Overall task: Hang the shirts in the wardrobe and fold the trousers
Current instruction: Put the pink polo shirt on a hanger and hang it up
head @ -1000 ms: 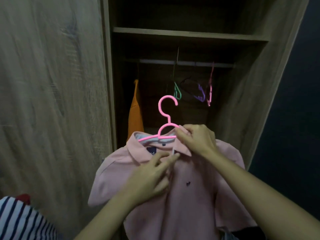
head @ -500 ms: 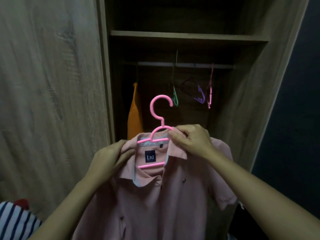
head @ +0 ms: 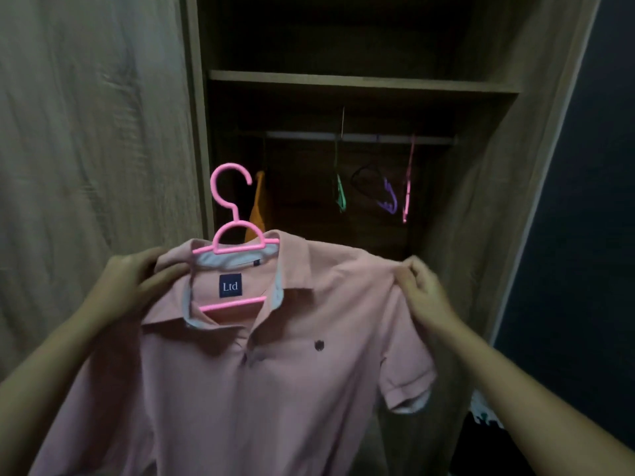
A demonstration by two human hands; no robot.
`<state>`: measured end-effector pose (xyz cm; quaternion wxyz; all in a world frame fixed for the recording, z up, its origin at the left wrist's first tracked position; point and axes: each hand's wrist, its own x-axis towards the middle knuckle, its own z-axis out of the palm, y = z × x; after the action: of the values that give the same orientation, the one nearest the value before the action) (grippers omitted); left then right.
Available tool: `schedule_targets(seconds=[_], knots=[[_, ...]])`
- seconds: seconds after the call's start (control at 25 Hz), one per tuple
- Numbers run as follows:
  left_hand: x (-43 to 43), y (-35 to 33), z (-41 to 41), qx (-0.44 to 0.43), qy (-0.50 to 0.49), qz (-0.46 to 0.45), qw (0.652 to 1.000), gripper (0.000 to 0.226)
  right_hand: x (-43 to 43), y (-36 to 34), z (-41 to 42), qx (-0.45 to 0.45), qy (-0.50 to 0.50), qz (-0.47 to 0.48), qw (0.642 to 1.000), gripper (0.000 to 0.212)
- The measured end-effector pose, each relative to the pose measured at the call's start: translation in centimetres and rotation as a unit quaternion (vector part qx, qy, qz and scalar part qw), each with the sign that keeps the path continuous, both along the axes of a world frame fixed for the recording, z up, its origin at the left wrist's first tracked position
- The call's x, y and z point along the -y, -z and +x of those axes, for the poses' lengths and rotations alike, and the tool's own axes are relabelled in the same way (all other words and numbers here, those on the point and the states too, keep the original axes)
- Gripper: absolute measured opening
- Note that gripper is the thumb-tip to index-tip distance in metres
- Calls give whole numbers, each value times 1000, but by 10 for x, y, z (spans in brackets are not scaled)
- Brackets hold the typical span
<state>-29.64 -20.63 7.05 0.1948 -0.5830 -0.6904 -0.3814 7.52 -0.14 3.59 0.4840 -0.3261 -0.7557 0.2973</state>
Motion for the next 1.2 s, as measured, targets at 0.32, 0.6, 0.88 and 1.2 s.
schedule_targets(seconds=[0.32, 0.6, 0.88, 1.2], knots=[[8, 11, 14, 100, 46, 29, 993, 11, -37, -25, 12, 113, 110, 36, 987, 22], [-4, -11, 40, 119, 143, 39, 982, 17, -1, -47, -15, 272, -14, 239, 932, 26], [6, -17, 19, 132, 132, -23, 982, 41, -19, -44, -12, 146, -39, 126, 980, 22], [-1, 19, 20, 90, 75, 57, 992, 39, -8, -52, -17, 177, -69, 135, 972, 30]])
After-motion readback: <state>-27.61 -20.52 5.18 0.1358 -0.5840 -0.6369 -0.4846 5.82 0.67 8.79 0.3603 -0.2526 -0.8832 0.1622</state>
